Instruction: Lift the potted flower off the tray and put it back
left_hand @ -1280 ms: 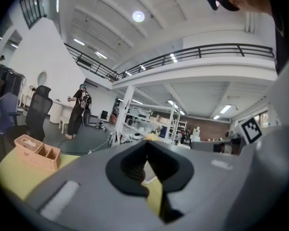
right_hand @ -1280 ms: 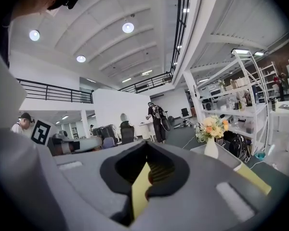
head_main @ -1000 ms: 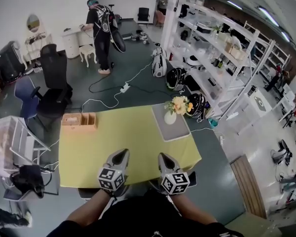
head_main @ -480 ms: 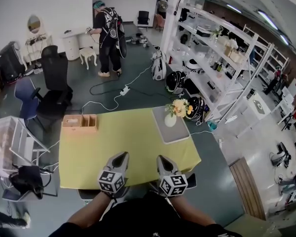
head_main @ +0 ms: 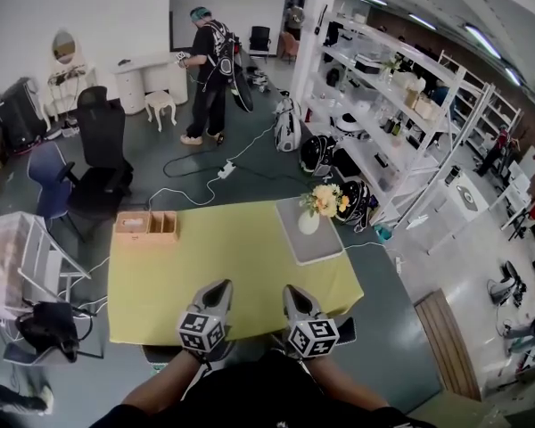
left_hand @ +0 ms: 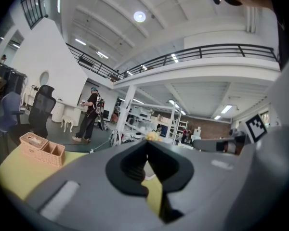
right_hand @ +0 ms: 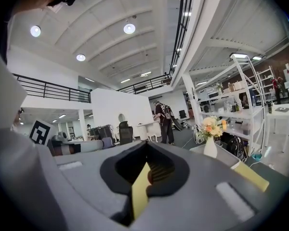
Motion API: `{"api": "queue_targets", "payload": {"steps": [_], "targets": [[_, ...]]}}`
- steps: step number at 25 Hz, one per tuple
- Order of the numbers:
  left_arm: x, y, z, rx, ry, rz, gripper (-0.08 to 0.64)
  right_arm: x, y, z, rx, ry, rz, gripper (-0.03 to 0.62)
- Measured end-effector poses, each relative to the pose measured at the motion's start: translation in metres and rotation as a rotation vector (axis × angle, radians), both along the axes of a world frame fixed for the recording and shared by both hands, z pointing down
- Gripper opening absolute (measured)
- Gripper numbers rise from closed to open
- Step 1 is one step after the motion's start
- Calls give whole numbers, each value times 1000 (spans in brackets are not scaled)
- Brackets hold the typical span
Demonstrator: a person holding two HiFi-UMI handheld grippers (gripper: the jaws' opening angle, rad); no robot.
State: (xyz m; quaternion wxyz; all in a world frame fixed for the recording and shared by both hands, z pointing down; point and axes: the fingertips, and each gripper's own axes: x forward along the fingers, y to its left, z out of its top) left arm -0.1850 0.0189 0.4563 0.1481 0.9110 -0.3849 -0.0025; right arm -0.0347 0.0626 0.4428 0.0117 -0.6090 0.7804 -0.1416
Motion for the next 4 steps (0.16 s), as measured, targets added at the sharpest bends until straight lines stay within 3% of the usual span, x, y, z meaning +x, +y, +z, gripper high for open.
{"api": "queue_targets", "payload": {"steps": [4], "targets": [[-5,5,-2,0,1,-2,8,-5,6,-1,1,-5,-3,2]]}}
